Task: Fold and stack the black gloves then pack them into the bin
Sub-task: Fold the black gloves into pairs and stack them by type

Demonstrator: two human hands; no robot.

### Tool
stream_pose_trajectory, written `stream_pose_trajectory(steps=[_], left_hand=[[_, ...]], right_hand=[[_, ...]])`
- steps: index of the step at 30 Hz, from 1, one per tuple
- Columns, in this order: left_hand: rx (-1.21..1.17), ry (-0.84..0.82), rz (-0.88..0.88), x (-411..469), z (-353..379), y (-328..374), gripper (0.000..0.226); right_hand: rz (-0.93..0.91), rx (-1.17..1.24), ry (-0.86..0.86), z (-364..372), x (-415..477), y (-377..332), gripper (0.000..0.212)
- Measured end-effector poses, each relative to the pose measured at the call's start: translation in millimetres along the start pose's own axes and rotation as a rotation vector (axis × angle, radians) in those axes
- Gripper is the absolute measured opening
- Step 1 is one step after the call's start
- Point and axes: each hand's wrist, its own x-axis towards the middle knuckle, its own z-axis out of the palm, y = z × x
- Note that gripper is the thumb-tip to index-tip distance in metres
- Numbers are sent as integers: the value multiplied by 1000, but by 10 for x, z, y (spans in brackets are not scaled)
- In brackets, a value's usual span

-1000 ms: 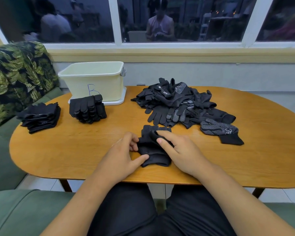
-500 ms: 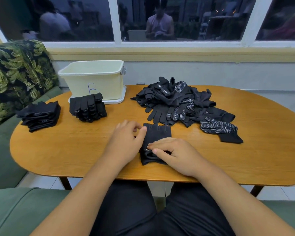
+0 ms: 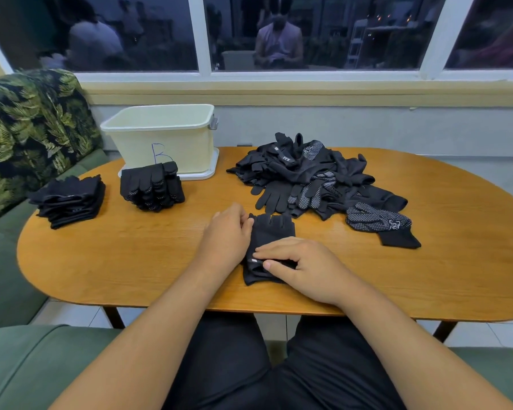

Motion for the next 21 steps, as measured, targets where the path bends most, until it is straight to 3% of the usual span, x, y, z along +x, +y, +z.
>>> stream_pose_trajectory(steps=[2,5,7,10,13,16,21], left_hand=[[-59,26,10,-18,-49,12,12],[-47,137,158,-153,-211,120,14],[-52,65,260,-294,-320,247,17],[-10,-153,258,-413,-336,292,27],[130,-250,231,-448,-307,161,49],[187,-359,210,-508,-279,41,59],[266,-403,184,-549,-223,-11,63]], right_hand=[[55,129,4,-45,-1,-9,29],[131,380,79,-130,25,7,31],[138,438,153,-166,78,46,30],[138,261,216,-217,212,73,34],[119,-69,35,-180,319,20,45],[139,-169,-130,-74,305,42,58],[106,-314,-221,-55,251,136,78]])
